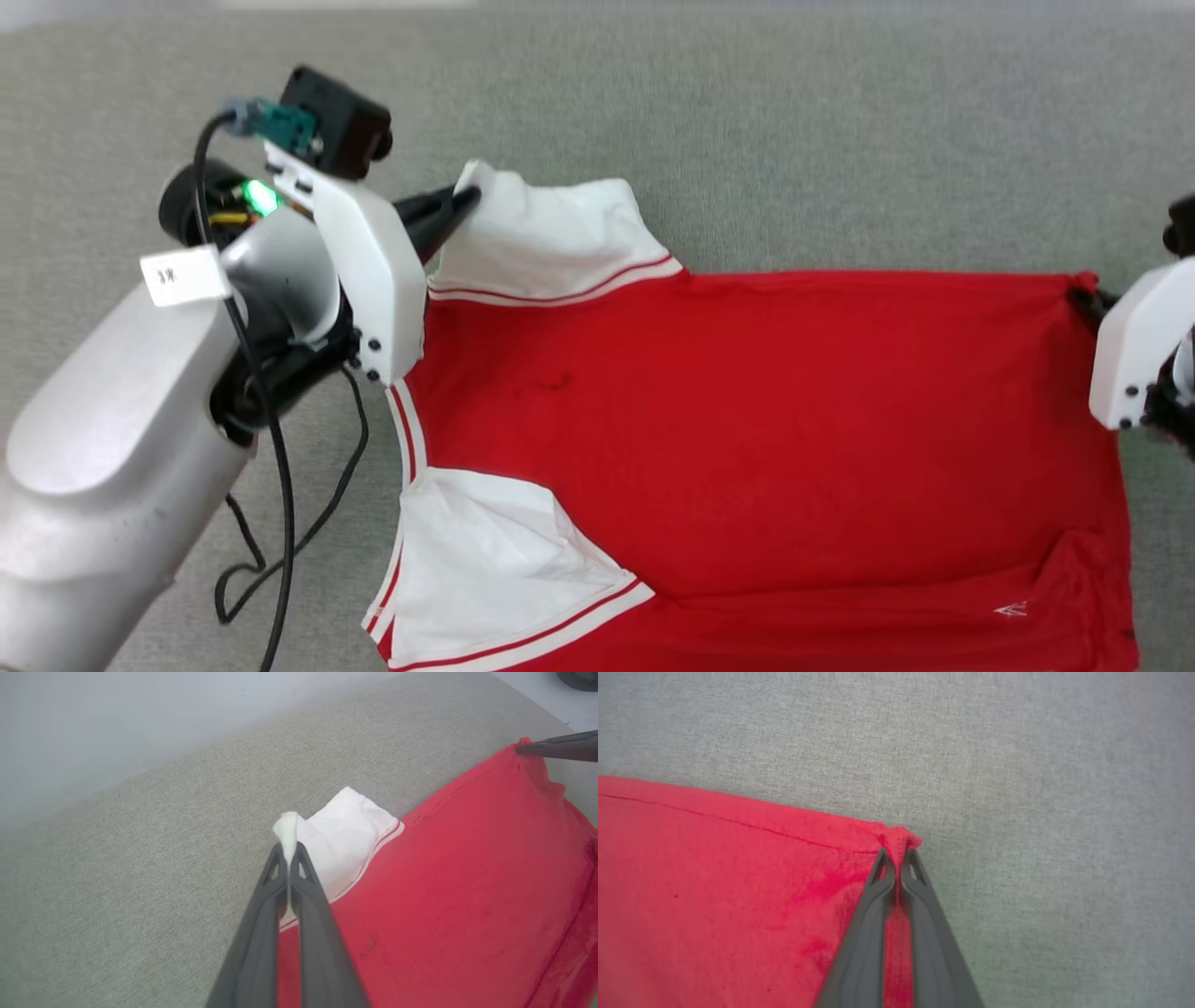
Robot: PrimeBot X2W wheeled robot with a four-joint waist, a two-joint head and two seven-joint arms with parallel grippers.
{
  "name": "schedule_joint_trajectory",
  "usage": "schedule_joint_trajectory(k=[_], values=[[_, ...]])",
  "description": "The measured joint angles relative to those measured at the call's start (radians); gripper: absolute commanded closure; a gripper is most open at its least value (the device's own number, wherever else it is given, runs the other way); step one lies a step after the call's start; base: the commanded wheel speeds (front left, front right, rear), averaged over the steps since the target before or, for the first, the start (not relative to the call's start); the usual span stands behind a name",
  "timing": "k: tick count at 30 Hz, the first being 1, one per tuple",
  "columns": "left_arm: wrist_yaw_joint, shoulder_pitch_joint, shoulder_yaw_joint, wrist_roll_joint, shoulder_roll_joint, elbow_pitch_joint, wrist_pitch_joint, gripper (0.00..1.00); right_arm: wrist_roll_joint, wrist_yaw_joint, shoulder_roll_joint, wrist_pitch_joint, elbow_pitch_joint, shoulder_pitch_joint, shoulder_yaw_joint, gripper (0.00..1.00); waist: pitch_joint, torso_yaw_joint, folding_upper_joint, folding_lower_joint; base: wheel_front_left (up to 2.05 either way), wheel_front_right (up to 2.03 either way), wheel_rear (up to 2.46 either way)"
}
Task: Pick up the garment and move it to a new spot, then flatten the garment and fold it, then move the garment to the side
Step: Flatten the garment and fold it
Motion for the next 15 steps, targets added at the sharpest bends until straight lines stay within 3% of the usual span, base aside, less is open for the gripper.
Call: schedule_joint_trajectory(k=[13,15], values=[[0.040,0.226,-0.012,-0.036,0.034,-0.038,-0.080,1.00,0.116,0.000,-0.026,-0.122,-0.087,0.224,-0.036,1.00,-0.166,0.020,0.0000,0.0000,0.00,0.00,0.00],[0.068,0.324,-0.022,-0.046,0.061,-0.088,-0.095,1.00,0.184,0.000,-0.041,-0.140,-0.153,0.345,-0.060,1.00,-0.218,0.034,0.0000,0.0000,0.00,0.00,0.00]])
